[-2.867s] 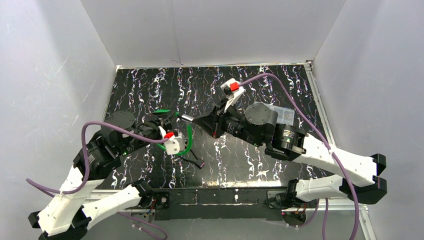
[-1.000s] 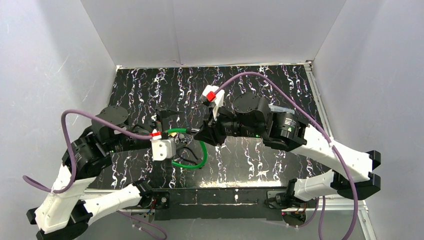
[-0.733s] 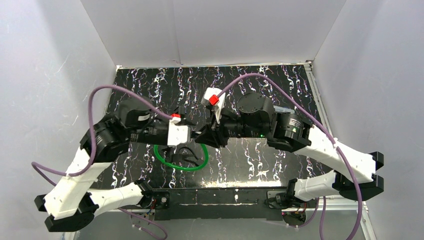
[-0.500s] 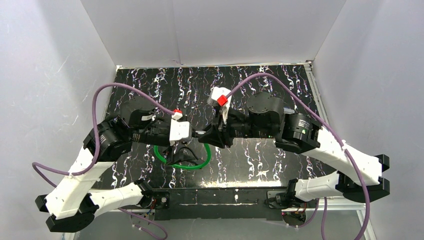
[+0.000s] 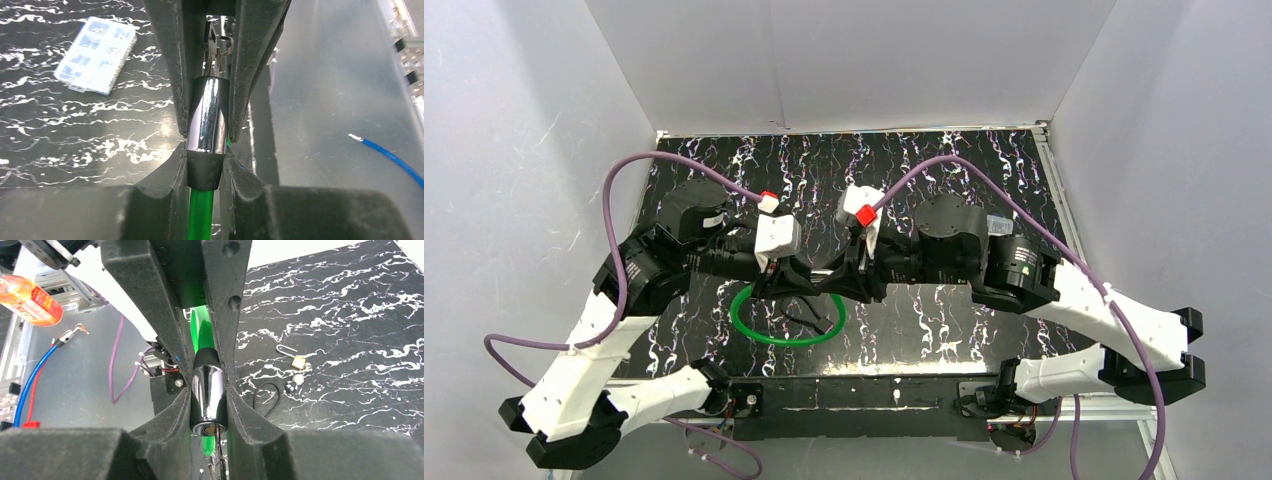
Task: Unlock with the key
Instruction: Unlock the lock.
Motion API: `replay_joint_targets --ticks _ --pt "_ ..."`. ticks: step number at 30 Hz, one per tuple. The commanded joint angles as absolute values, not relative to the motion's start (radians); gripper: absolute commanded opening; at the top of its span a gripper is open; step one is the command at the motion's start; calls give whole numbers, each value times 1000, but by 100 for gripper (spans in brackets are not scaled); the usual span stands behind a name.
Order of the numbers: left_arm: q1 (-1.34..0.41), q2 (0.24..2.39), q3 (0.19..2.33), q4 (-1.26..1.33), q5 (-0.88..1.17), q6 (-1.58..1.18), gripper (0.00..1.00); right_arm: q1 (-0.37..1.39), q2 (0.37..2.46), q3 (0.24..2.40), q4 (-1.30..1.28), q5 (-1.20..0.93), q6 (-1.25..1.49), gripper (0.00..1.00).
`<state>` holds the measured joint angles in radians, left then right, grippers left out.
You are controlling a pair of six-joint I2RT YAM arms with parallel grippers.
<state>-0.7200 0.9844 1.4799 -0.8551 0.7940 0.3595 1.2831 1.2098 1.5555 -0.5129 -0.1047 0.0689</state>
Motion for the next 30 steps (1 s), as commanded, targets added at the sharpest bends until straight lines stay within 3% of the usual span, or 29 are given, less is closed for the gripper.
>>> replay_joint_targets --ticks 1,3,5,9,15,23,30 --pt "-712 980 1478 -837 856 349 0 1298 1181 1562 -349 -89 77 11" --pt "-708 979 1476 -848 851 363 0 1299 1183 1568 -351 -86 84 34" --pt "-707 973 1477 -852 847 372 0 1298 1174 1571 -361 -71 86 49" --pt "-701 966 1482 -850 824 393 0 1298 1135 1591 -408 -42 80 64" --pt "-694 971 1507 -881 825 412 0 1298 1010 1549 -435 -6 72 66" --pt "-693 988 1550 -924 844 442 0 1298 976 1523 -470 8 68 48" --pt "-693 993 1577 -953 855 459 0 1296 1001 1515 -465 -42 78 48"
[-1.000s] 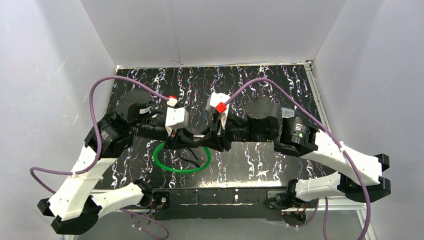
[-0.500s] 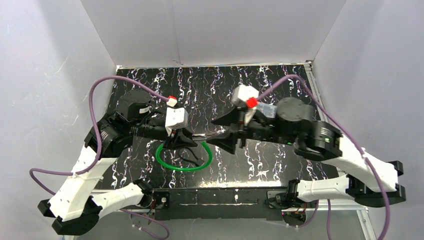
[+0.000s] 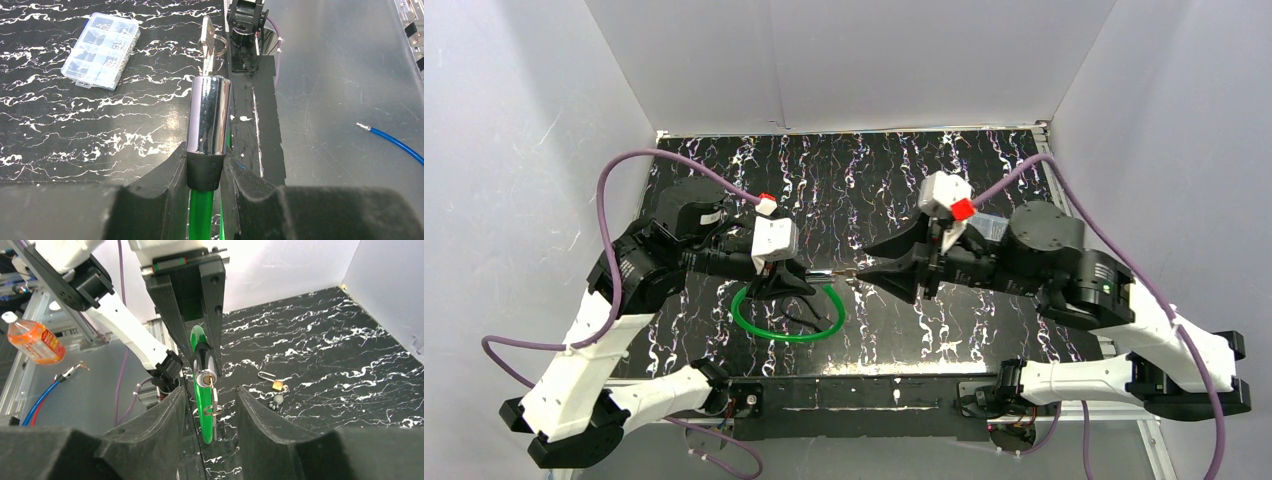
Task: Unlock with the key
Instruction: Unlock the lock.
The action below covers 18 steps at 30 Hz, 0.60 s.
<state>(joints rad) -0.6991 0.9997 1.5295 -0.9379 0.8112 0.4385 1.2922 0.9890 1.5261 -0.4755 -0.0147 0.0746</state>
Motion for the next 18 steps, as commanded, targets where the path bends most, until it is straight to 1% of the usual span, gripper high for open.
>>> replay_joint_targets --ticks 1,5,8,14,18 --pt "-693 994 1577 -955 855 461 0 1296 1003 1513 -462 -44 80 48" --pt "-693 993 1585 -964 856 465 0 1297 1015 1506 -455 -48 84 47" --pt "-694 995 1592 -963 859 463 0 1296 1020 1509 -461 -49 84 45" --pt "-693 995 1598 -966 861 464 0 1296 1030 1509 -463 -40 83 35" --pt "-693 994 1591 -968 866 465 0 1295 1039 1515 -464 -51 84 24"
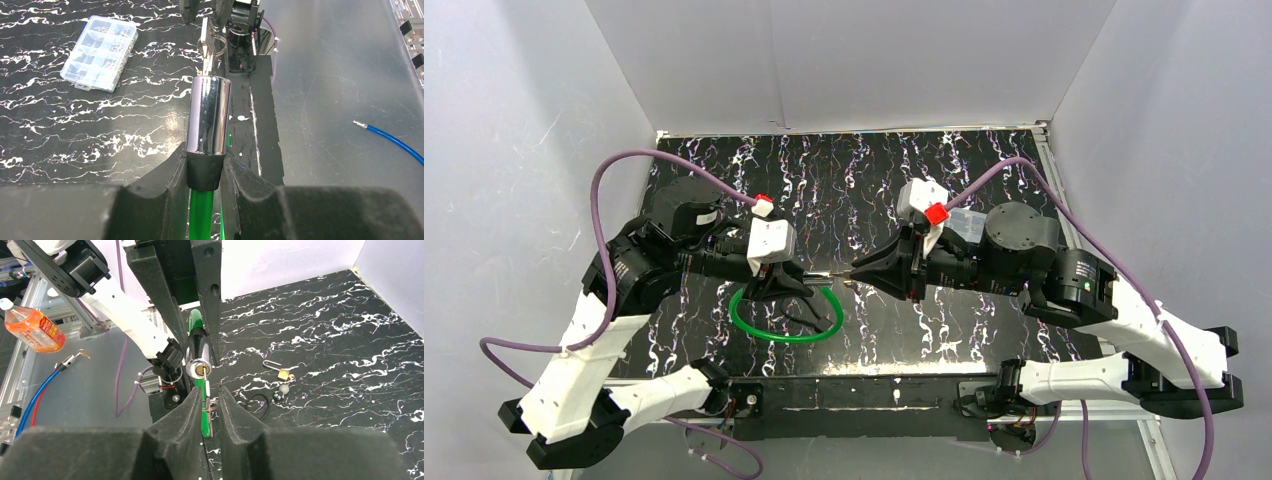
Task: Unlock with the key
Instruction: Unlock the lock.
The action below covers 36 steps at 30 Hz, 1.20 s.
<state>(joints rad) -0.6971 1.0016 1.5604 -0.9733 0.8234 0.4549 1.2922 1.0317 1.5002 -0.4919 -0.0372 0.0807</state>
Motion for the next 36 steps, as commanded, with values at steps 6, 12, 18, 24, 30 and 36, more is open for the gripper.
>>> replay_joint_targets --ticks 6,12,18,24,30,36 --pt "-694 994 1591 -970 858 471 0 1295 1064 1532 -476 -63 86 19" --pt "-693 999 1598 -973 859 475 0 1292 1077 1538 -476 -75 86 1" --pt "-694 1002 1598 -989 859 500 0 1290 1078 1541 -490 -86 80 1" --pt "-695 1054 1653 -1093 854 577 0 1289 1134 1628 -605 -113 40 1" --pt "-695 1096 1695 -1169 827 641 0 1287 1170 1675 -663 -119 30 1" --pt "-696 1106 1702 -1206 797 688 0 1284 1169 1658 -660 -108 38 1"
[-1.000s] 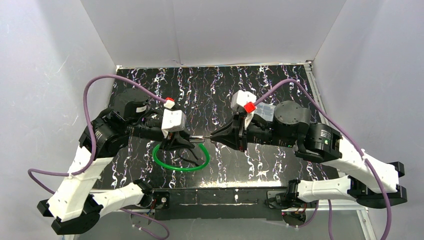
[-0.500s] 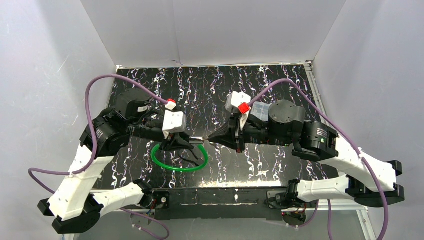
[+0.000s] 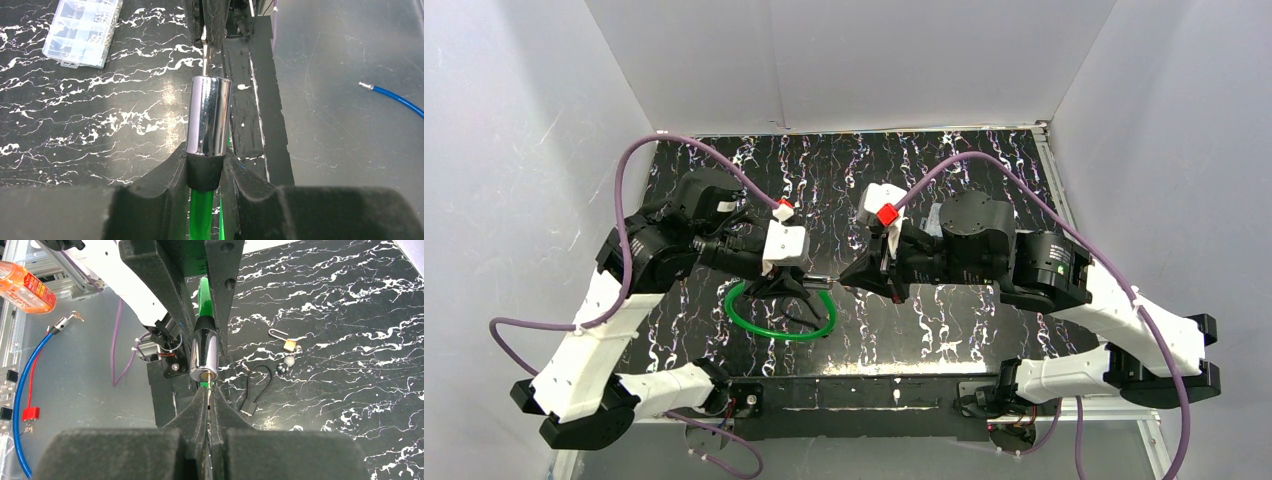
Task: Unlock with the key
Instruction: Unlock the lock.
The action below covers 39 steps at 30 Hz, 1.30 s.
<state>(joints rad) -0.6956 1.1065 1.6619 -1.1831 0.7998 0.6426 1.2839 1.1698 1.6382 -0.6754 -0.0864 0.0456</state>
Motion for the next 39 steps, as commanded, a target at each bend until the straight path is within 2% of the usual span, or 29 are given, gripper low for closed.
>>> replay_joint_targets --ticks 1,7,11,25,37,39 --pt "-696 1104 1702 -1193 791 672 0 1284 1168 1653 -649 -103 40 1" --pt "-696 1042 1646 -1006 798 545 0 1284 1121 1519 -457 -87 100 1" --pt "-696 1057 1669 -1018 824 537 0 1284 1102 1453 -355 -76 133 1" --pt "-696 1100 1692 -1052 872 563 0 1284 1156 1456 -316 -129 152 1" --pt "-696 1107 1718 -971 845 514 0 1284 1184 1449 -347 -129 152 1" --pt "-696 1098 1721 -965 826 519 0 1284 1165 1429 -355 -114 153 7"
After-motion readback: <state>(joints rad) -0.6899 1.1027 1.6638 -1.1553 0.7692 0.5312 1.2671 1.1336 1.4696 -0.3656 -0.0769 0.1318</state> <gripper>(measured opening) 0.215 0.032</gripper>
